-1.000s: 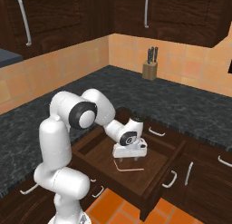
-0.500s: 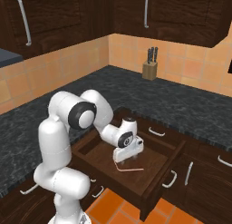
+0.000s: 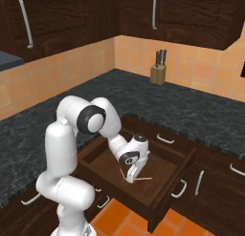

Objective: Take a straw from the drawer in front and place it inside the glass cup on the dining counter.

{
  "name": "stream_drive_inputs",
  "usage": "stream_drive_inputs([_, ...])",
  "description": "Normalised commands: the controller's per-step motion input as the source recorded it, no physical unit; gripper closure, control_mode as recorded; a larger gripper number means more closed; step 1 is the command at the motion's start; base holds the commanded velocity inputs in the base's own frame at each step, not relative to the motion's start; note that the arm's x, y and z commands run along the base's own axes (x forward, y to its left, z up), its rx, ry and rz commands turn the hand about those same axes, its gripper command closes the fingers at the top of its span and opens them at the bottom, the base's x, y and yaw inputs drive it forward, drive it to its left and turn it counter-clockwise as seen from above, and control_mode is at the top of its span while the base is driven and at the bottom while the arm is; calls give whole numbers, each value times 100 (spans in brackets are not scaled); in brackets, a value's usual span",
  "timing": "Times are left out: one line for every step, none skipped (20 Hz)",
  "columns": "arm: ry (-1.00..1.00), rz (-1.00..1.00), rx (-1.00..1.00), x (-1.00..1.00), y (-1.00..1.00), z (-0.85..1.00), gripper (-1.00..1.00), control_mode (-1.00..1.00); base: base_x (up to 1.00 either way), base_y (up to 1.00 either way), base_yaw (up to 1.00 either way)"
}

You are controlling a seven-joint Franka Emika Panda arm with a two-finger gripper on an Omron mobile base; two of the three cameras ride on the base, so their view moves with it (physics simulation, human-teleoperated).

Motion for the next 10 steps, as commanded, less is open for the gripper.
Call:
stream_drive_inputs([0,49,18,24,-43,-4,-100,-100,0,0,0])
stream_drive_inputs([0,50,17,18,-49,-3,-100,-100,0,0,0])
stream_drive_inputs([0,49,16,19,-52,-1,-100,-100,0,0,0])
stream_drive_inputs([0,47,14,26,-54,-1,-100,-100,0,0,0])
stream_drive_inputs([0,47,13,27,-55,0,-100,-100,0,0,0])
stream_drive_inputs([0,47,14,27,-55,0,-100,-100,0,0,0])
stream_drive_inputs([0,43,13,30,-40,0,-100,-100,0,0,0])
stream_drive_inputs([0,36,9,39,-17,-5,-100,-100,0,0,0])
stream_drive_inputs([0,31,7,44,0,-13,-100,-100,0,0,0])
stream_drive_inputs([0,31,5,43,0,-11,-100,-100,0,0,0])
